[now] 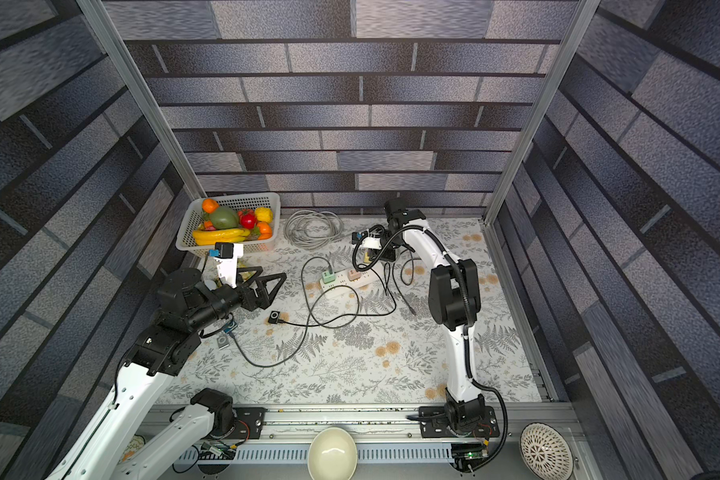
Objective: Charge mp3
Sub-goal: Insert the plug into the socket.
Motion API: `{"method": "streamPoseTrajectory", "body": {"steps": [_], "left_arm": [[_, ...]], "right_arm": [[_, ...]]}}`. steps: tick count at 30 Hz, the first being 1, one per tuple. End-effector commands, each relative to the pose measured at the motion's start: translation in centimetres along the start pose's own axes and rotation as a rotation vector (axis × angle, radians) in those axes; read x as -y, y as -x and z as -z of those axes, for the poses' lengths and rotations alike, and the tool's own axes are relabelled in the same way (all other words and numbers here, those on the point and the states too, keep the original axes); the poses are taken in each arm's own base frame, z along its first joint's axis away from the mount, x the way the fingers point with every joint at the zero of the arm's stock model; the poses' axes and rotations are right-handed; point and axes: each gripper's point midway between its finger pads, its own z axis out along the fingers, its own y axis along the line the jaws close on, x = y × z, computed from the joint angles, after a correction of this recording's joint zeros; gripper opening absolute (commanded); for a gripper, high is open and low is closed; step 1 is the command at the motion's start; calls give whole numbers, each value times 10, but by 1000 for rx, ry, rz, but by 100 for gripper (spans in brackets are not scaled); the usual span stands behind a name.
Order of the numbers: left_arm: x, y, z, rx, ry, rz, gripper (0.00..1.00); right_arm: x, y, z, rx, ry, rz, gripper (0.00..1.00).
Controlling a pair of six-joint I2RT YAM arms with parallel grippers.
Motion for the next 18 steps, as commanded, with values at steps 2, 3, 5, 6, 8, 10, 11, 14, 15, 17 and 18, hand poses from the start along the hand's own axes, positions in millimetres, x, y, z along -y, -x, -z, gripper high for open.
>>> {"method": "streamPoseTrajectory", "body": {"steps": [2, 3, 5, 6, 8, 10, 11, 14, 15, 17, 18], "left_arm": [[3, 6, 5, 5, 1, -35, 100], [2, 6, 4, 4, 2, -36, 100], [3, 6, 3, 2, -1, -37, 100], [2, 6, 3, 0, 0, -35, 100], [3, 7, 2, 1, -4, -33, 100], [4, 7, 2, -1, -6, -33, 100], [3, 7, 2, -1, -6, -33, 100], [4, 7, 3, 0, -7, -34, 100], [4, 7, 3, -2, -8, -33, 100], [5, 7, 3, -4, -10, -32, 100], [5, 7, 3, -4, -13, -33, 100]], "right_arm": [[-9, 4, -9, -30, 57, 45, 0], [-9, 5, -12, -29, 62, 50, 0], [-10, 6, -18, -32, 74, 65, 0], [-10, 6, -21, -38, 75, 72, 0], [-9, 5, -26, -51, 80, 85, 0], [-9, 5, -29, -52, 85, 98, 0], [-9, 6, -30, -51, 87, 103, 0], [-9, 5, -33, -55, 92, 118, 0], [-10, 5, -33, -58, 97, 122, 0], [-12, 1, -35, -72, 107, 128, 0], [-12, 0, -35, -77, 108, 133, 0]]}}
